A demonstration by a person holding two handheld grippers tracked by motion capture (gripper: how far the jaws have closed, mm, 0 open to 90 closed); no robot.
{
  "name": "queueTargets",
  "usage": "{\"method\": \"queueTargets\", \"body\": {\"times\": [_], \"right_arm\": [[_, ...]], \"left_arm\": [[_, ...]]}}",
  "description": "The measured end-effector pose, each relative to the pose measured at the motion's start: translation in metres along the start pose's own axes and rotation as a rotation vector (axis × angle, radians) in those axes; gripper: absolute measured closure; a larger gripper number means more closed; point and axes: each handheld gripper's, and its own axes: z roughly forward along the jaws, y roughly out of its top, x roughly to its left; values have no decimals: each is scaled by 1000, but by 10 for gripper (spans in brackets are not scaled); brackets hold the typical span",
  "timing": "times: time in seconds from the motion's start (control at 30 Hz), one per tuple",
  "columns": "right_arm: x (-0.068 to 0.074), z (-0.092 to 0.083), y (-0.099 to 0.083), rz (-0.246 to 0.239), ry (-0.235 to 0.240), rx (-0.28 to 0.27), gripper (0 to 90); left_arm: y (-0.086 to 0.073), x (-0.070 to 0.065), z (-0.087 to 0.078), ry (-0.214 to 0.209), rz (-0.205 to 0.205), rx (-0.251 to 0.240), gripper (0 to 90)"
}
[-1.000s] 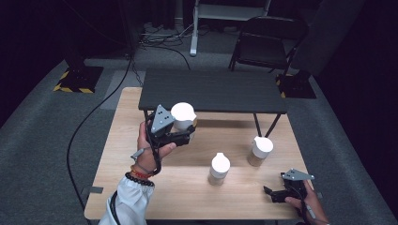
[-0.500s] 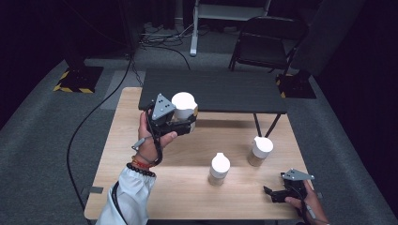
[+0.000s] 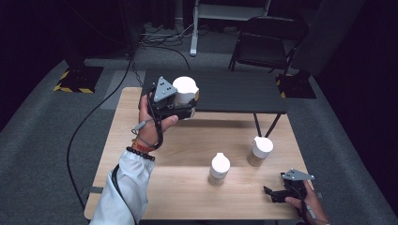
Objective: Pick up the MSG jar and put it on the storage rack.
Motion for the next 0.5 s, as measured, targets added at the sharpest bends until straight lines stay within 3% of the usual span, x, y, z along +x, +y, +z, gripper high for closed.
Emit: {"method": "queueTargets", "body": {"times": [0.5], "right_arm": [[0,0,0,0,0,0,0]], "left_arm": [[17,15,19,31,-18,-6,302]]}}
